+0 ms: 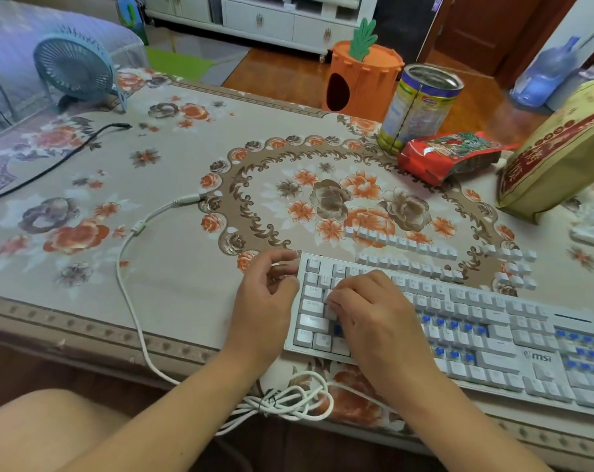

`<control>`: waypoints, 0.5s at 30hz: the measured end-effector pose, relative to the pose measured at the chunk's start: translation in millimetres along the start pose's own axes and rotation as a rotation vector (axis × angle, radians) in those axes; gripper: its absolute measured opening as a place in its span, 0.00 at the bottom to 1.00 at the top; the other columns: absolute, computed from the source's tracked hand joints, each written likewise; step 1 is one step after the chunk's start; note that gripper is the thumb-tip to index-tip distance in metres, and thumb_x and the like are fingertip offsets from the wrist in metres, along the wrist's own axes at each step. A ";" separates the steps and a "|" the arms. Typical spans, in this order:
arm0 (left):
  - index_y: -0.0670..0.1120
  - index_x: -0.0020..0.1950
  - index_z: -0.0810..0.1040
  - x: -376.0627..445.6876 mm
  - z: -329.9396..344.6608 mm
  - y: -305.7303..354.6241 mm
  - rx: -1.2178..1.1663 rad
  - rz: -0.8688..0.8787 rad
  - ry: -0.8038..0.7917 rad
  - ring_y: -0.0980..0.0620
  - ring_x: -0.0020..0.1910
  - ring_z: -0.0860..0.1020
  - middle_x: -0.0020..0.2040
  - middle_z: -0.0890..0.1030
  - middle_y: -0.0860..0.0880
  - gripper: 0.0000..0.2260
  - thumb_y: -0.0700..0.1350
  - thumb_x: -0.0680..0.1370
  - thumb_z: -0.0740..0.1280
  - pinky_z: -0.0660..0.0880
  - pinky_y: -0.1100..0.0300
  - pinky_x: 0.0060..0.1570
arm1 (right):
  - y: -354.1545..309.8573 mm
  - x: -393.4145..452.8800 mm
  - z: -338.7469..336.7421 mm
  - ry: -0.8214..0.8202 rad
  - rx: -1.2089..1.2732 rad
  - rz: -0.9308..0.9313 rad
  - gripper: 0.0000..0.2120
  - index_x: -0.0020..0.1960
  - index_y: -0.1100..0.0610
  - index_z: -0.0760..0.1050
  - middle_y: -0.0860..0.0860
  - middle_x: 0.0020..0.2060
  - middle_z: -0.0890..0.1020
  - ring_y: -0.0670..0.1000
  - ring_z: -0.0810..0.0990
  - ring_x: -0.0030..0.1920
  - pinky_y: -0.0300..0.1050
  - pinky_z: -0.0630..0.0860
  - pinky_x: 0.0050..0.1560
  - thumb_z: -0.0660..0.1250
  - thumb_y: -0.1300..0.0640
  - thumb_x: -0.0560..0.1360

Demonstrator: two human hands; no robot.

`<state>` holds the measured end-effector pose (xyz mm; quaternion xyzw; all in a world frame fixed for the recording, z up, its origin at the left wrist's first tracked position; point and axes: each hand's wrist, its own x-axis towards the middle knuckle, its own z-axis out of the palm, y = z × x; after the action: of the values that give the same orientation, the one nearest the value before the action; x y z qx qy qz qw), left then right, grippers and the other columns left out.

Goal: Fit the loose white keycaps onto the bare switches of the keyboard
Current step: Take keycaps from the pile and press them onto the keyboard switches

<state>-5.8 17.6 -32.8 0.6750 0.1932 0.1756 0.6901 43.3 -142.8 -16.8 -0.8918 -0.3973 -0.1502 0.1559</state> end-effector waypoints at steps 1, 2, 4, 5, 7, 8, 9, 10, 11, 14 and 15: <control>0.51 0.57 0.80 -0.3 0.2 0.2 -0.002 -0.002 0.000 0.54 0.55 0.82 0.55 0.83 0.49 0.15 0.32 0.79 0.64 0.79 0.57 0.56 | 0.4 0.1 0.5 0.012 0.004 -0.004 0.12 0.44 0.58 0.81 0.51 0.44 0.82 0.53 0.75 0.45 0.49 0.75 0.41 0.75 0.72 0.65; 0.50 0.57 0.80 -0.8 0.4 0.9 -0.004 -0.003 -0.001 0.54 0.55 0.82 0.55 0.83 0.49 0.15 0.32 0.79 0.64 0.79 0.58 0.55 | 1.1 0.2 0.9 0.020 0.007 -0.011 0.13 0.45 0.59 0.81 0.51 0.44 0.82 0.53 0.75 0.45 0.49 0.75 0.41 0.76 0.72 0.65; 0.50 0.57 0.80 -1.4 0.9 2.6 -0.011 0.000 -0.002 0.55 0.54 0.82 0.55 0.83 0.49 0.15 0.32 0.79 0.64 0.79 0.61 0.53 | 2.0 0.0 1.1 0.017 0.009 -0.024 0.13 0.46 0.59 0.82 0.51 0.44 0.82 0.54 0.76 0.45 0.49 0.76 0.41 0.76 0.72 0.65; 0.50 0.56 0.80 -1.6 1.0 3.5 -0.016 0.002 -0.003 0.56 0.54 0.82 0.54 0.83 0.50 0.15 0.31 0.79 0.64 0.79 0.63 0.51 | 2.5 -0.1 1.1 0.010 0.004 -0.026 0.13 0.46 0.59 0.82 0.51 0.44 0.82 0.54 0.76 0.45 0.49 0.76 0.41 0.76 0.72 0.65; 0.50 0.56 0.80 -1.3 1.3 4.2 -0.013 0.004 -0.005 0.57 0.53 0.82 0.54 0.84 0.50 0.15 0.31 0.79 0.64 0.78 0.65 0.50 | 3.3 -0.2 0.9 -0.009 -0.020 -0.033 0.13 0.46 0.59 0.82 0.51 0.45 0.82 0.54 0.76 0.45 0.49 0.75 0.41 0.75 0.72 0.65; 0.50 0.56 0.80 -0.8 1.4 3.7 -0.003 0.004 -0.004 0.57 0.54 0.82 0.54 0.83 0.51 0.16 0.31 0.79 0.64 0.78 0.64 0.50 | 2.8 0.2 1.1 -0.016 -0.035 -0.042 0.11 0.46 0.59 0.81 0.51 0.45 0.82 0.54 0.75 0.45 0.49 0.75 0.42 0.75 0.71 0.67; 0.50 0.56 0.80 -0.8 1.3 2.6 0.007 0.004 -0.004 0.56 0.54 0.82 0.54 0.83 0.51 0.16 0.31 0.79 0.64 0.79 0.63 0.52 | 1.8 0.0 0.4 -0.014 -0.048 -0.059 0.08 0.46 0.59 0.81 0.51 0.45 0.82 0.54 0.75 0.45 0.49 0.74 0.43 0.74 0.68 0.69; 0.51 0.56 0.80 -1.0 1.5 1.5 0.018 0.006 -0.004 0.56 0.55 0.82 0.54 0.83 0.51 0.16 0.31 0.78 0.64 0.79 0.62 0.53 | 0.0 -0.5 -0.4 0.000 -0.055 -0.077 0.03 0.45 0.59 0.82 0.51 0.45 0.82 0.54 0.75 0.46 0.48 0.74 0.44 0.72 0.65 0.73; 0.51 0.56 0.80 -1.1 2.0 0.6 0.033 0.011 -0.004 0.55 0.55 0.81 0.54 0.83 0.51 0.16 0.31 0.78 0.64 0.79 0.61 0.54 | -2.7 -1.3 -1.4 0.012 -0.059 -0.073 0.04 0.46 0.58 0.82 0.52 0.45 0.82 0.54 0.75 0.46 0.48 0.74 0.45 0.68 0.61 0.77; 0.54 0.57 0.79 -0.6 3.5 -2.4 0.081 0.026 -0.004 0.55 0.56 0.81 0.56 0.82 0.50 0.16 0.33 0.78 0.65 0.80 0.53 0.58 | -8.8 -3.8 -3.1 0.012 -0.083 -0.050 0.14 0.47 0.58 0.83 0.52 0.47 0.81 0.55 0.76 0.48 0.48 0.73 0.50 0.60 0.54 0.81; 0.54 0.57 0.79 -0.1 4.0 -3.2 0.092 0.029 -0.003 0.55 0.57 0.81 0.56 0.82 0.50 0.16 0.33 0.78 0.65 0.80 0.51 0.59 | -9.5 -4.3 -3.5 0.003 -0.089 -0.034 0.14 0.47 0.58 0.82 0.52 0.47 0.81 0.55 0.76 0.49 0.49 0.73 0.50 0.60 0.54 0.81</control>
<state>-3.9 14.0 -35.9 0.7089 0.1903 0.1755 0.6561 32.9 -141.0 -13.8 -0.8907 -0.4050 -0.1717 0.1144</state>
